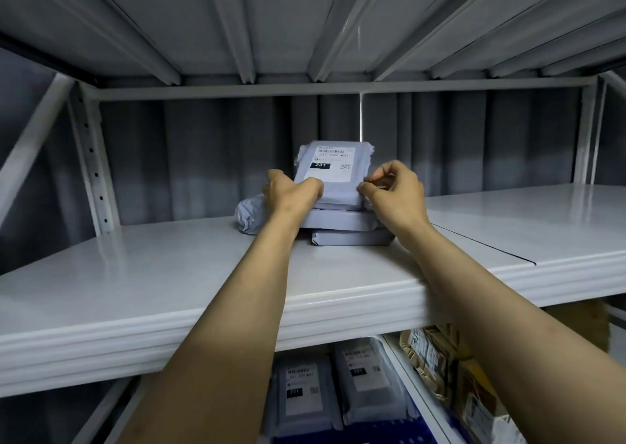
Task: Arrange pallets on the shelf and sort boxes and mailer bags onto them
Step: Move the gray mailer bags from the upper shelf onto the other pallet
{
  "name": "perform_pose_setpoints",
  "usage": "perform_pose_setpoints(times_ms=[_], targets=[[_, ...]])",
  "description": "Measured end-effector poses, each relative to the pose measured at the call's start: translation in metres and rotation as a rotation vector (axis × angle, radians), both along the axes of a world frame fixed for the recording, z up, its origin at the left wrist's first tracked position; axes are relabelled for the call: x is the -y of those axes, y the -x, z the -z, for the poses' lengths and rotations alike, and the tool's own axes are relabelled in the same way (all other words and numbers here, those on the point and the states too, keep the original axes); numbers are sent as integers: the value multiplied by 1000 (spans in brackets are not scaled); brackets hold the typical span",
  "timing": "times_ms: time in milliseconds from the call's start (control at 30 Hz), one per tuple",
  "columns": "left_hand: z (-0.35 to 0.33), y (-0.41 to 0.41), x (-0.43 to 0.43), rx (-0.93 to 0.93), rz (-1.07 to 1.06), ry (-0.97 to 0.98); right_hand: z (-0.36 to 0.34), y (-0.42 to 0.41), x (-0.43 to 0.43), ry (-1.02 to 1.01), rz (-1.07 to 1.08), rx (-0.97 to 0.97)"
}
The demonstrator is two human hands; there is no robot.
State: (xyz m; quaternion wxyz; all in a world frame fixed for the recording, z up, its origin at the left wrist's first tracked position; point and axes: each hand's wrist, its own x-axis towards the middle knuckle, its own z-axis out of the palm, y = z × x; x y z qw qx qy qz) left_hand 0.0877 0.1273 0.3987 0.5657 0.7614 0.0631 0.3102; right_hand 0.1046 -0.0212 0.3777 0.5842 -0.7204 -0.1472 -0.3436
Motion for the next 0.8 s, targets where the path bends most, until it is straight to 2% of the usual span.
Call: perform_pose_setpoints(times_ms=[300, 433, 667, 800], targets=[[3, 0, -3, 4, 11, -43, 0, -3, 2, -209, -137, 35], [1, 4, 0, 73, 6, -47, -3, 0, 3, -332, -228, 18], [-1, 3, 5, 211, 94, 10, -7, 0, 8, -513, -203, -111], [-2, -3, 5, 244, 139, 95, -8, 7, 10, -601, -291, -185]])
